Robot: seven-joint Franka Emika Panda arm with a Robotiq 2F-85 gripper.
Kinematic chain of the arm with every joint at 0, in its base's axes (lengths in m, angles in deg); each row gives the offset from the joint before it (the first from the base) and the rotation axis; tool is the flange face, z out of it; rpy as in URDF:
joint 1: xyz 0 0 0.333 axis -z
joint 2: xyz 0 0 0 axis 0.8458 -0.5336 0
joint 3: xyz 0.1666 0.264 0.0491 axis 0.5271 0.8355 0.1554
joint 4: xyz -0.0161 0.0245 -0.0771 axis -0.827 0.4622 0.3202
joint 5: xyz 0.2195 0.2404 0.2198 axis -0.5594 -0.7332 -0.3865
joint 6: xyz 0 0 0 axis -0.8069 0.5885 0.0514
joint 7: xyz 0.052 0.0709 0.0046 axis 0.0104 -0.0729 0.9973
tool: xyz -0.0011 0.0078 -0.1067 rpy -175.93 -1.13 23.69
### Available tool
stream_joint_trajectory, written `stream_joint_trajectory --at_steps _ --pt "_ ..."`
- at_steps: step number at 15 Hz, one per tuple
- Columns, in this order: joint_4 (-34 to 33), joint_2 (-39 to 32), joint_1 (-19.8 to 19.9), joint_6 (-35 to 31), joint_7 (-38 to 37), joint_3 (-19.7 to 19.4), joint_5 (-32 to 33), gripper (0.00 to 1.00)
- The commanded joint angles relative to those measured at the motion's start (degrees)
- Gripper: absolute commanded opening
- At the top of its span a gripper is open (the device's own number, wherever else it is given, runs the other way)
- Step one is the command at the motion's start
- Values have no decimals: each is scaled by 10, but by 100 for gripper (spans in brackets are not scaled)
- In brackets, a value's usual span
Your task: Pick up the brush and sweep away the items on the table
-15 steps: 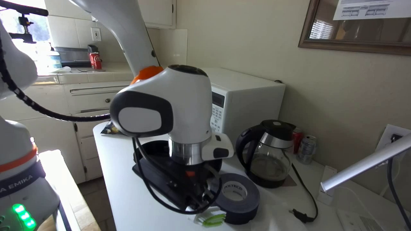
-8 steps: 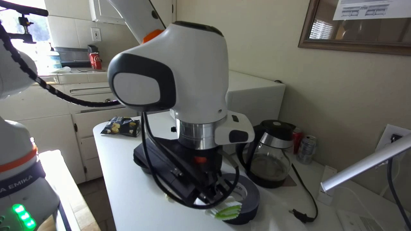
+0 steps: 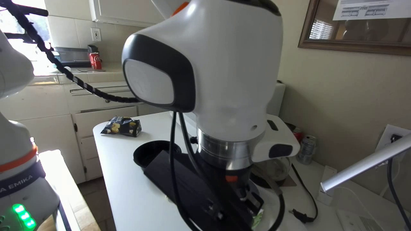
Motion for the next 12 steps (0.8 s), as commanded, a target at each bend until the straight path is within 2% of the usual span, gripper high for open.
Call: stream_joint_trajectory --at_steps 1,8,12 --pt "-50 -60 -4 20 36 -10 -37 6" --pt "-106 -157 20 -25 6 28 -51 6" --pt "-150 -204 51 -6 3 65 -64 6"
